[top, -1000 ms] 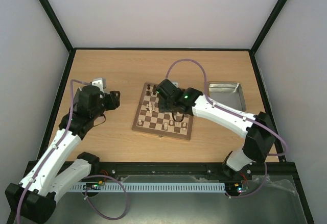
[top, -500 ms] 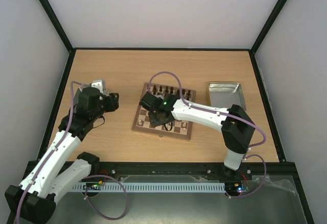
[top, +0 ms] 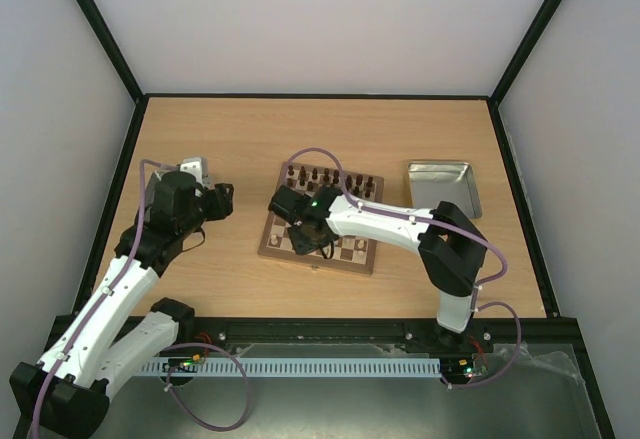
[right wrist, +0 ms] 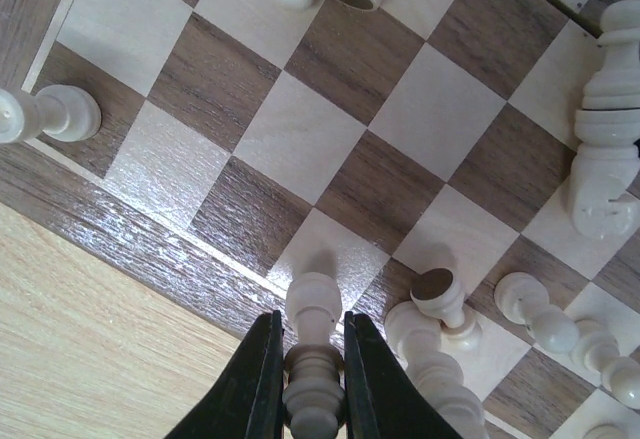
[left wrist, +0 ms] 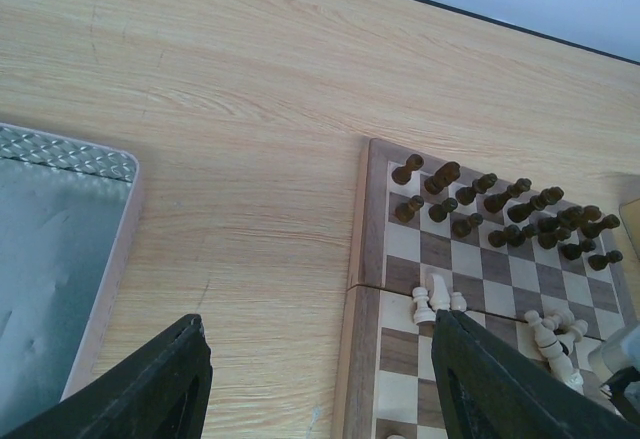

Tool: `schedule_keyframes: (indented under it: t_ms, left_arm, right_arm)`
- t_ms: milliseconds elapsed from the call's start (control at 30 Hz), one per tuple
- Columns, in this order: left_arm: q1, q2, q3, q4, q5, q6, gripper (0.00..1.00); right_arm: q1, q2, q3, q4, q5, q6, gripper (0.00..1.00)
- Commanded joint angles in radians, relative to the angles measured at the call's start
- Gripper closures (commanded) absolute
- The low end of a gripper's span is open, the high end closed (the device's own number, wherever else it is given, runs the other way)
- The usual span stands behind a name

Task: Set up the chess pieces on the board
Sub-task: Place the chess piece on the chessboard.

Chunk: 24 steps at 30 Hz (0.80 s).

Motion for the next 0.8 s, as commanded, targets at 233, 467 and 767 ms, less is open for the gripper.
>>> schedule_keyframes:
  t_ms: [233, 467, 767]
  left_arm:
    - [0.002, 0.003, -0.015, 0.007, 0.012, 0.015, 0.38]
    - [0.002, 0.013, -0.015, 0.005, 0.015, 0.015, 0.38]
    - [0.001, 0.017, -0.015, 0.005, 0.015, 0.016, 0.38]
  right_arm:
    - [0.006, 0.053, 0.083, -0.048, 0.052, -0.034, 0.82]
    - [0.006, 0.048, 0.088, -0.060, 0.061, -0.038, 0.80]
    - [0.005, 0.049, 0.074, -0.058, 0.060, -0.044, 0.80]
